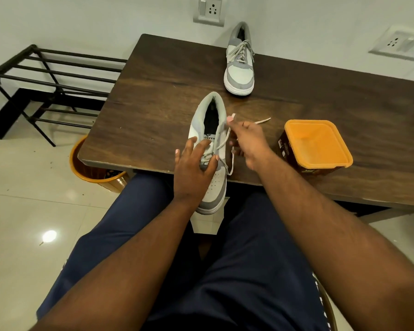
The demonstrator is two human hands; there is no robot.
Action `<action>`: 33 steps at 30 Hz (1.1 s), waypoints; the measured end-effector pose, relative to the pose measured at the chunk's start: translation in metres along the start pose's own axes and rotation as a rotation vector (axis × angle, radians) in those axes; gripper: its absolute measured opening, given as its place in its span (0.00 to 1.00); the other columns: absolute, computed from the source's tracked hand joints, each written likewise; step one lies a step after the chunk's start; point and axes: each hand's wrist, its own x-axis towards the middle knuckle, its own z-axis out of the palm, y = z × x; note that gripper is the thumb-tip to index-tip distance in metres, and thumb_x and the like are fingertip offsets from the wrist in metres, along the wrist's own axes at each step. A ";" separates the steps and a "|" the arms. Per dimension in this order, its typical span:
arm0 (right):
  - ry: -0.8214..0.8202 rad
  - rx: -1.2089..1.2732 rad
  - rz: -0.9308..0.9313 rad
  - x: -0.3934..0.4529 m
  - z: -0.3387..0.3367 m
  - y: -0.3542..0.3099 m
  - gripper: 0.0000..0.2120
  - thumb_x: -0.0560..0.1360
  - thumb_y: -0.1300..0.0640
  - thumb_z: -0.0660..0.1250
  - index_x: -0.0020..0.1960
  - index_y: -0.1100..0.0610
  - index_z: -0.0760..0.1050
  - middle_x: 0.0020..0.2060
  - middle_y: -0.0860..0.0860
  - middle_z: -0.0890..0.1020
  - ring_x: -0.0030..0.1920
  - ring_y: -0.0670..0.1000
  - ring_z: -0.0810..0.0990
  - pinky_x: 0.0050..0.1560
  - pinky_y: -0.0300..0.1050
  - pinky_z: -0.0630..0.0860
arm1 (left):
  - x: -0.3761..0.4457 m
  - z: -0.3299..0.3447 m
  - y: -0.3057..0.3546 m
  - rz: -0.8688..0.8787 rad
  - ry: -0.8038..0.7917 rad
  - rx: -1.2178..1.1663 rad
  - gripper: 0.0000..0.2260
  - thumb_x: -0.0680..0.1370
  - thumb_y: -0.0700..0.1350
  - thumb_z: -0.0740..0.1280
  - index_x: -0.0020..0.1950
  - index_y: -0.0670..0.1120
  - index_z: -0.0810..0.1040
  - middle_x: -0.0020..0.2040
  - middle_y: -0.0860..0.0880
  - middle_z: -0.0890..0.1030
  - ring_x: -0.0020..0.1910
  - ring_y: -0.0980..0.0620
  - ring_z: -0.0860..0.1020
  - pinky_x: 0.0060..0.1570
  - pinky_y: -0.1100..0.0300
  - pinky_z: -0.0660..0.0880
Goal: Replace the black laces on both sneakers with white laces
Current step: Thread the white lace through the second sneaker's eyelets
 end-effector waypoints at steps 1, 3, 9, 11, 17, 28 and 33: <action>-0.051 -0.015 0.011 -0.006 0.002 0.009 0.13 0.75 0.46 0.70 0.45 0.56 0.76 0.32 0.50 0.76 0.31 0.46 0.72 0.28 0.40 0.70 | 0.000 0.000 0.000 0.001 -0.004 -0.003 0.16 0.79 0.50 0.67 0.65 0.48 0.75 0.68 0.46 0.73 0.67 0.47 0.73 0.74 0.40 0.57; -0.136 -0.005 -0.003 -0.019 0.003 0.027 0.14 0.74 0.46 0.71 0.45 0.58 0.77 0.33 0.53 0.76 0.33 0.50 0.73 0.32 0.44 0.72 | -0.001 -0.001 -0.001 0.008 -0.010 -0.005 0.17 0.79 0.50 0.66 0.67 0.48 0.75 0.69 0.45 0.72 0.67 0.47 0.73 0.73 0.40 0.58; -0.135 -0.211 -0.217 -0.042 -0.008 0.072 0.06 0.76 0.57 0.70 0.48 0.60 0.77 0.36 0.47 0.76 0.35 0.40 0.72 0.39 0.34 0.71 | -0.002 -0.002 0.001 -0.005 -0.011 -0.026 0.19 0.82 0.53 0.53 0.71 0.51 0.71 0.71 0.46 0.71 0.72 0.50 0.67 0.74 0.40 0.56; -0.112 -0.335 -0.267 -0.042 -0.008 0.074 0.05 0.76 0.57 0.69 0.48 0.59 0.78 0.38 0.46 0.75 0.36 0.40 0.72 0.39 0.32 0.70 | -0.002 -0.003 0.003 -0.019 -0.006 -0.078 0.19 0.84 0.50 0.52 0.76 0.53 0.64 0.73 0.50 0.70 0.72 0.55 0.66 0.75 0.41 0.54; -0.068 -0.498 -0.344 -0.053 -0.006 0.066 0.07 0.79 0.55 0.64 0.46 0.58 0.74 0.42 0.49 0.76 0.43 0.47 0.74 0.46 0.47 0.73 | -0.014 -0.008 0.008 -0.174 0.112 -0.264 0.18 0.83 0.44 0.58 0.74 0.47 0.66 0.65 0.48 0.76 0.64 0.51 0.74 0.63 0.47 0.73; -0.195 -0.524 -0.071 -0.070 -0.005 0.056 0.08 0.75 0.55 0.70 0.40 0.55 0.74 0.34 0.50 0.76 0.34 0.47 0.71 0.36 0.43 0.68 | -0.025 -0.029 0.011 -0.246 0.071 -0.327 0.07 0.78 0.36 0.66 0.49 0.45 0.82 0.47 0.50 0.83 0.46 0.59 0.79 0.47 0.68 0.75; -0.535 0.166 0.096 -0.086 -0.003 0.016 0.06 0.79 0.56 0.64 0.46 0.56 0.77 0.38 0.49 0.78 0.29 0.44 0.66 0.24 0.35 0.59 | -0.025 -0.038 0.024 -0.322 -0.075 -0.712 0.11 0.82 0.37 0.60 0.49 0.44 0.83 0.44 0.47 0.85 0.46 0.54 0.82 0.50 0.59 0.77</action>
